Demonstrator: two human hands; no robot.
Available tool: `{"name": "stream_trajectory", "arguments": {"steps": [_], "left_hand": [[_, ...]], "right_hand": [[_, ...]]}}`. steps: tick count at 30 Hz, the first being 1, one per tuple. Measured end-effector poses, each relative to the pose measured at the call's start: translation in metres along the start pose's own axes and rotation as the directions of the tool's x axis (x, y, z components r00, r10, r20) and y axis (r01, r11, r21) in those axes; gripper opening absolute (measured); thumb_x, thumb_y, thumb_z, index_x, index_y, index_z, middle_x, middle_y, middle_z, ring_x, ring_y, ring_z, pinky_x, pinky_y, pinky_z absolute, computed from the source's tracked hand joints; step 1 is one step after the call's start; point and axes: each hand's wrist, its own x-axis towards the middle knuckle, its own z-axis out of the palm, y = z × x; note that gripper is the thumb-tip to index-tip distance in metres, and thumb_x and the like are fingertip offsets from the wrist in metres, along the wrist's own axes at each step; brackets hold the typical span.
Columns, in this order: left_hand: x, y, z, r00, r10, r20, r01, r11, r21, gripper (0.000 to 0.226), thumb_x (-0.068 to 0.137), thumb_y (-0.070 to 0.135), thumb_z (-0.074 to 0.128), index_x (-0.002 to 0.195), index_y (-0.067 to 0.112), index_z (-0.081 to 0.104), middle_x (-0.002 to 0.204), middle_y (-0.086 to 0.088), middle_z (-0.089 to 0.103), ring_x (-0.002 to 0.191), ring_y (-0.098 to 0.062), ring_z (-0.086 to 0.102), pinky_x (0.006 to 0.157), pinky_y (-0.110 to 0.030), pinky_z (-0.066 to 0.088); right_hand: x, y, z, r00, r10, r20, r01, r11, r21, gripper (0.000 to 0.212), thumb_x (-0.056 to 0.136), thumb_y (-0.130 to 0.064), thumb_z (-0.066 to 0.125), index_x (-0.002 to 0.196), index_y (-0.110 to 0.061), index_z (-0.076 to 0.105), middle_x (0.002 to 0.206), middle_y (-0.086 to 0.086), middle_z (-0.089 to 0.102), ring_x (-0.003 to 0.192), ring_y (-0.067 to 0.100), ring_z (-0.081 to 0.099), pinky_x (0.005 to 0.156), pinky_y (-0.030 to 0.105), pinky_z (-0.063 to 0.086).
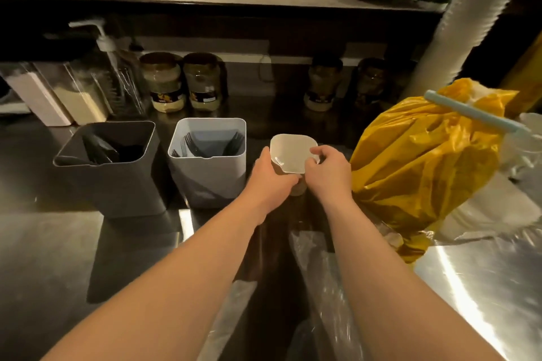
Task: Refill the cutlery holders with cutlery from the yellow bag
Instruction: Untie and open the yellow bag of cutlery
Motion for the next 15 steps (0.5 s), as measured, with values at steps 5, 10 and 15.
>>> {"name": "stream_trajectory", "arguments": {"steps": [5,10,15], "left_hand": [[-0.025,0.011,-0.009,0.992,0.087,-0.093,-0.080,0.994,0.081,0.098,0.094,0.025,0.069,0.161,0.031,-0.001,0.165,0.001,0.025,0.148,-0.028,0.030,0.111,-0.043,0.039],[-0.087,0.003,-0.007,0.954,0.278,-0.113,-0.276,0.961,0.032,0.073,0.095,0.025,0.068,0.154,0.031,0.025,0.156,0.004,0.040,0.138,-0.022,0.043,0.083,-0.022,0.050],[-0.138,-0.006,-0.005,0.963,0.232,-0.134,-0.243,0.967,-0.070,0.057,0.096,0.023,0.067,0.143,0.027,0.035,0.132,0.004,0.056,0.115,-0.016,0.058,0.096,-0.037,0.055]], "right_hand": [[-0.011,-0.019,-0.045,0.901,-0.377,-0.216,0.366,0.926,-0.088,0.021,0.098,-0.028,0.060,0.114,-0.018,0.069,0.112,0.004,0.068,0.097,0.016,0.061,0.076,0.019,0.050],[-0.016,-0.025,-0.162,0.570,-0.343,-0.747,0.248,0.938,-0.242,0.036,0.085,-0.037,0.056,0.118,-0.025,0.062,0.131,0.004,0.057,0.127,0.027,0.047,0.101,0.041,0.036],[0.000,0.010,-0.210,0.866,0.364,-0.343,-0.222,0.894,0.388,0.073,0.079,-0.047,0.079,0.136,-0.012,0.051,0.132,0.005,0.058,0.117,0.028,0.059,0.092,0.041,0.049]]}}
